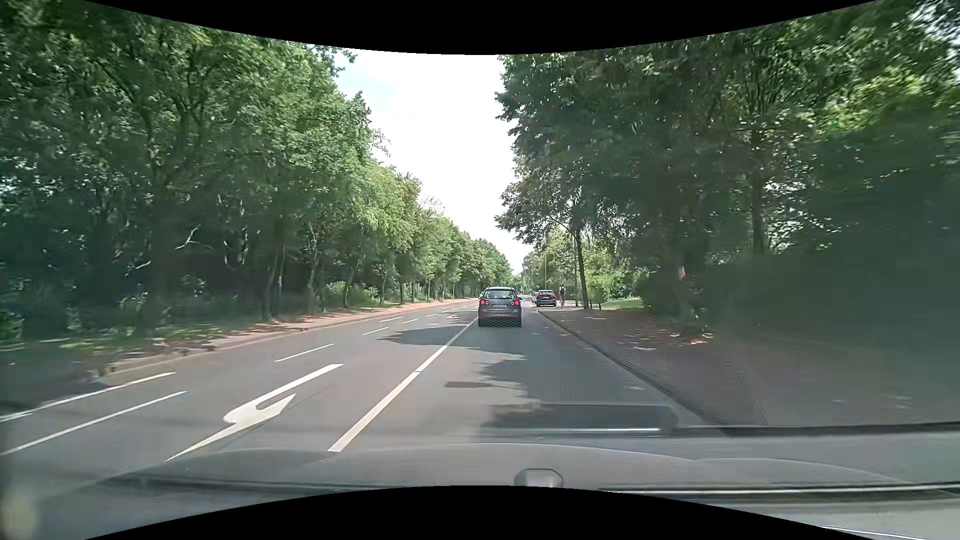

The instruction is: Follow the waypoints while adhering to traffic rules and regulations

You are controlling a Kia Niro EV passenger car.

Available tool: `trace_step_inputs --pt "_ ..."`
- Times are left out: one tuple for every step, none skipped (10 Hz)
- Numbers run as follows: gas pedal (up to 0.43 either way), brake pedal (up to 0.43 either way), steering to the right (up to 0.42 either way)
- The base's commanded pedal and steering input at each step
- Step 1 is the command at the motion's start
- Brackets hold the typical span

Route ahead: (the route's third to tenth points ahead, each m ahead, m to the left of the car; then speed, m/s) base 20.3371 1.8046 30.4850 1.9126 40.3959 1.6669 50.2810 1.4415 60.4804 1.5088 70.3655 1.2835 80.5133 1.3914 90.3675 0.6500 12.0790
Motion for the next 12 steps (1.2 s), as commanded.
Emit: trace_step_inputs --pt "0.169 0.018 0.002" --pt "0.169 0.018 0.002" --pt "0.169 0.018 0.002" --pt "0.169 0.018 0.002" --pt "0.169 0.018 0.003" --pt "0.169 0.018 0.003" --pt "0.169 0.018 0.003" --pt "0.169 0.018 0.003" --pt "0.169 0.018 0.002" --pt "0.169 0.018 0.002" --pt "0.169 0.018 0.002" --pt "0.169 0.018 0.002"
